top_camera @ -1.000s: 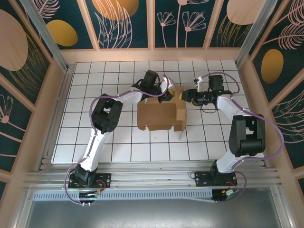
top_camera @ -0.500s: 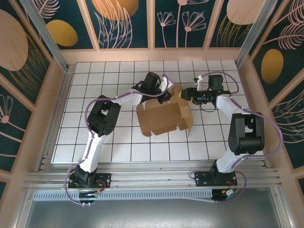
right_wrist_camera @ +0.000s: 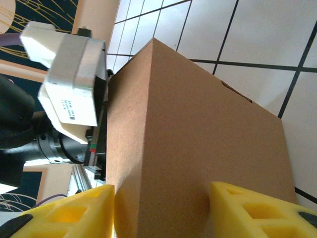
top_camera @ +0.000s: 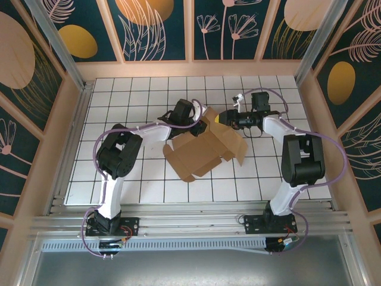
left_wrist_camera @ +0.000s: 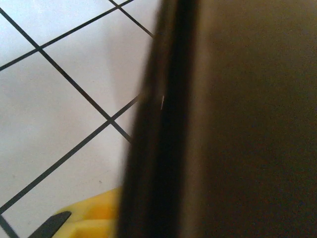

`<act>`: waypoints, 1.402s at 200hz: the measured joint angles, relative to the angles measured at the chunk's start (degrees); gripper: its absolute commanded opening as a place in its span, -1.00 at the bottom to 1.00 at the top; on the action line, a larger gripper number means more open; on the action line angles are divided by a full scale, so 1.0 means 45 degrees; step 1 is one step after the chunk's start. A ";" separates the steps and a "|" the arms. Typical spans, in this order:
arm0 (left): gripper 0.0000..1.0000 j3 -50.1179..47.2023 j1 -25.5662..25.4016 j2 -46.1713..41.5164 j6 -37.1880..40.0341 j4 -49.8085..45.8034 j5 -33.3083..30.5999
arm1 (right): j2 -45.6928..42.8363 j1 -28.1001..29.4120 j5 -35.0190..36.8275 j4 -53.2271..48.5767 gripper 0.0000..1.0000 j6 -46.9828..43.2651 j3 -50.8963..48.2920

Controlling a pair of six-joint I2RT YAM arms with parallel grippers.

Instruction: Fold the paper box

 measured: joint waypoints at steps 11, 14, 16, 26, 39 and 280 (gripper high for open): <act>-0.50 0.0219 0.0000 0.0189 -0.0005 0.0107 0.0019 | 0.0034 0.0000 0.0005 -0.0044 0.02 -0.0078 0.0063; -0.50 0.0296 0.0000 0.0243 -0.0005 0.0117 0.0010 | 0.0049 0.0000 0.0005 -0.0049 0.02 -0.0092 0.0073; -0.50 0.0355 0.0000 0.0287 0.0000 0.0117 0.0000 | 0.0053 0.0000 0.0010 -0.0053 0.01 -0.0092 0.0078; -0.52 0.0559 0.0019 0.0457 0.0000 0.0170 -0.0010 | 0.0097 0.0000 0.0015 -0.0131 0.01 -0.0121 0.0107; -0.60 0.0806 0.0068 0.0641 0.0005 0.0189 -0.0010 | 0.0146 0.0000 0.0010 -0.0238 0.01 -0.0160 0.0131; -0.98 0.2016 -0.0189 0.1938 -0.1277 0.1302 -0.2414 | 0.0403 0.0010 0.0826 0.0117 0.09 0.0126 0.0500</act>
